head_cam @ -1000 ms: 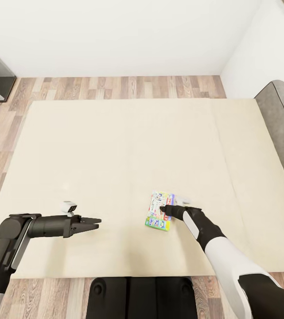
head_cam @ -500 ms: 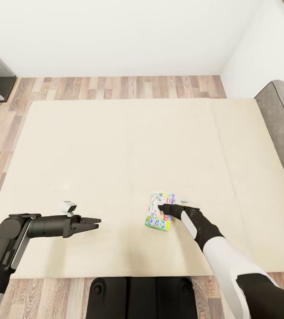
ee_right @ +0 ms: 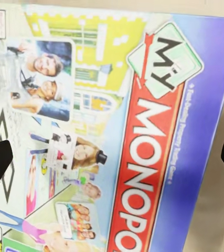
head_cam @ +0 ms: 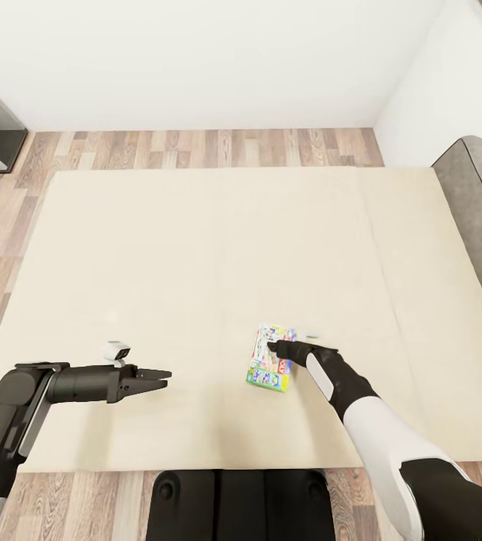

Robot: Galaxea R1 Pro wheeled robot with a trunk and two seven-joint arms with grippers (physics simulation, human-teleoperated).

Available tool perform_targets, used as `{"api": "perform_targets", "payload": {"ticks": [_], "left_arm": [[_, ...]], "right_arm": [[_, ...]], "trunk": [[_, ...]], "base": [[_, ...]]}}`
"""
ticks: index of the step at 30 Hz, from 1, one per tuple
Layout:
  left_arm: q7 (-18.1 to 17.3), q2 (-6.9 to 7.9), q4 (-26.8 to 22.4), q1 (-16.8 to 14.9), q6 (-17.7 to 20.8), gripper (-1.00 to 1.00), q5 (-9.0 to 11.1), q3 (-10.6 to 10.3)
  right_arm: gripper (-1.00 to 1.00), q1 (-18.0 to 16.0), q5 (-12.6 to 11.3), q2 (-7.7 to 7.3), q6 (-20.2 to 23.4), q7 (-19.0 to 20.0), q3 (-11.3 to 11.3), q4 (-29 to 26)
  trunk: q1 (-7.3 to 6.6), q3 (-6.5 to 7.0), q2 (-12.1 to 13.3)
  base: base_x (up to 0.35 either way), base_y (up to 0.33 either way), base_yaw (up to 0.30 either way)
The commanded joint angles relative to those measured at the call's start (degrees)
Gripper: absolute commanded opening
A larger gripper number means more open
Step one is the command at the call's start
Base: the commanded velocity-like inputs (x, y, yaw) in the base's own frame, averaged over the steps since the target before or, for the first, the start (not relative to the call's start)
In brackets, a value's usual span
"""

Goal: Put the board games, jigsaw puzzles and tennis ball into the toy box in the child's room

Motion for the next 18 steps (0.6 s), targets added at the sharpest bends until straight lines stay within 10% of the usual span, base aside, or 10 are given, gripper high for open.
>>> {"api": "perform_targets", "payload": {"ticks": [1, 18], "left_arm": [[-0.22, 0.01, -0.02, -0.02, 0.61, 1.00, -0.03, -0.01], [-0.22, -0.05, 0.00, -0.02, 0.61, 1.00, -0.03, -0.06]], "right_arm": [[1.00, -0.02, -0.30, -0.03, 0.15, -0.05, 0.13, -0.08], [1.00, -0.03, -0.30, 0.22, -2.30, -0.05, 0.13, 0.88]], "trunk": [[0.03, -0.06, -0.09], [0.03, -0.06, -0.09]], "base": [[0.000, 0.000, 0.000], [0.000, 0.000, 0.000]]}}
